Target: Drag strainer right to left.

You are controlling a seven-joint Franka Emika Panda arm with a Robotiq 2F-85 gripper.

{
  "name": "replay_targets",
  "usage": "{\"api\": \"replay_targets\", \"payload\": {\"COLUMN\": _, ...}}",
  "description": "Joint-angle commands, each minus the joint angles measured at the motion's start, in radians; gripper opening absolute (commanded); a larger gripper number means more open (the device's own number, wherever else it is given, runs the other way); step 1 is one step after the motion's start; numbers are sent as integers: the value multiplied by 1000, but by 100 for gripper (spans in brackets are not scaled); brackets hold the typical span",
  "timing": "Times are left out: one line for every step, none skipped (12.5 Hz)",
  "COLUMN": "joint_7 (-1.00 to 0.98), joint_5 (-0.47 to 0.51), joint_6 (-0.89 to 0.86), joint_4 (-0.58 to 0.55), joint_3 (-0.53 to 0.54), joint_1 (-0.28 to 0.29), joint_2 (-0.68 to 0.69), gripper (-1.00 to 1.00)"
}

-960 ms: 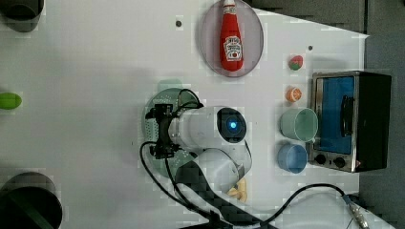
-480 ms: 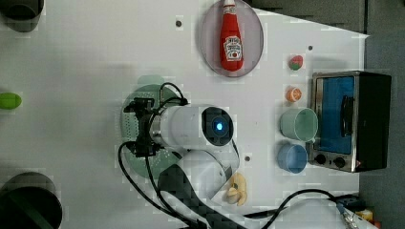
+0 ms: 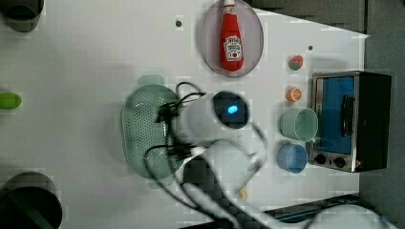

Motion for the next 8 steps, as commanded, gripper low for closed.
{"api": "replay_targets", "payload": {"joint_7": -321, "joint_5": 2, "joint_6": -112, "joint_4": 17, "joint_3": -148, "joint_1": -47, "joint_2": -261, "gripper": 100}}
{"api": "replay_targets", "payload": {"joint_7": -395, "joint_5": -21, "joint_6": -175, "joint_4": 17, "joint_3": -206, "joint_1": -50, "joint_2": -327, "gripper": 100}}
{"api": "replay_targets", "payload": {"joint_7": -474, "joint_5": -60, "joint_6": -245, "joint_4": 17, "joint_3": -262, "joint_1": -53, "joint_2": -390, "gripper": 100}}
{"api": "replay_targets", "payload": {"joint_7": -553, "joint_5": -114, "joint_6": -320, "joint_4": 17, "joint_3": -317, "joint_1": -55, "joint_2": -451, "gripper": 100}}
{"api": "replay_targets", "payload": {"joint_7": -641, "joint_5": -171, "joint_6": -383, "joint_4": 16, "joint_3": -367, "joint_1": -57, "joint_2": -510, "gripper": 100}}
{"api": "replay_targets", "payload": {"joint_7": -735, "joint_5": -226, "joint_6": -435, "joint_4": 16, "joint_3": -414, "joint_1": -60, "joint_2": -565, "gripper": 100}}
{"api": "replay_targets", "payload": {"joint_7": -832, "joint_5": -267, "joint_6": -466, "joint_4": 15, "joint_3": -457, "joint_1": -64, "joint_2": -612, "gripper": 100}}
{"api": "replay_targets", "payload": {"joint_7": -917, "joint_5": -277, "joint_6": -491, "joint_4": 12, "joint_3": -498, "joint_1": -68, "joint_2": -652, "gripper": 100}}
